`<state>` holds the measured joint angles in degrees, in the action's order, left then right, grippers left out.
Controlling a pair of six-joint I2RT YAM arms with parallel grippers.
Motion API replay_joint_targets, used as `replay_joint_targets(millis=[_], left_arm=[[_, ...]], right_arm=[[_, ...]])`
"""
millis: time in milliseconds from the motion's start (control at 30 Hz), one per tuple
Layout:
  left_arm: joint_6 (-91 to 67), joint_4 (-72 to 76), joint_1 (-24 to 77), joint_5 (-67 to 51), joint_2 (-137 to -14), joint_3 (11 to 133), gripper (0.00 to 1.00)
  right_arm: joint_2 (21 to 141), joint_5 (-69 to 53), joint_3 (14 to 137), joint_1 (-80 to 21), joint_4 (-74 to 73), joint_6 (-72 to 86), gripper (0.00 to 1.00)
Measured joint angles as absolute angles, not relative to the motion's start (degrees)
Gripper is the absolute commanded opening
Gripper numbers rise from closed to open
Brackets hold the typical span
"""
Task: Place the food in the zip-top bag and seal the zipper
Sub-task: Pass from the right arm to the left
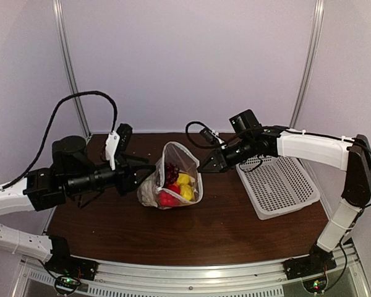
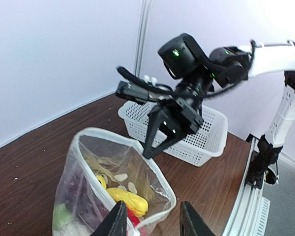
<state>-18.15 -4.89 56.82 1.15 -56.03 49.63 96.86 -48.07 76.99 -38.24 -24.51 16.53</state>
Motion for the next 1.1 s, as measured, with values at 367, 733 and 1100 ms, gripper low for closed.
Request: replay_joint_targets(millis=[367, 733, 1100], left_arm=[[-9.37, -1.37, 68.64, 16.78, -53.95, 35.29, 0.31], [-3.01, 8.51, 68.69, 27.99, -54.43, 27.49, 0.34], [-1.98, 18.48, 63.26, 29.74, -54.83, 23.92, 0.34]], right_arm=[[96.64, -57.25, 74.35, -35.27, -14.26, 28.25, 0.0], [94.63, -58.37, 73.47, -35.0, -12.1, 29.95, 0.0], [94.5, -58.54, 73.47, -34.98, -12.05, 29.98, 0.0]])
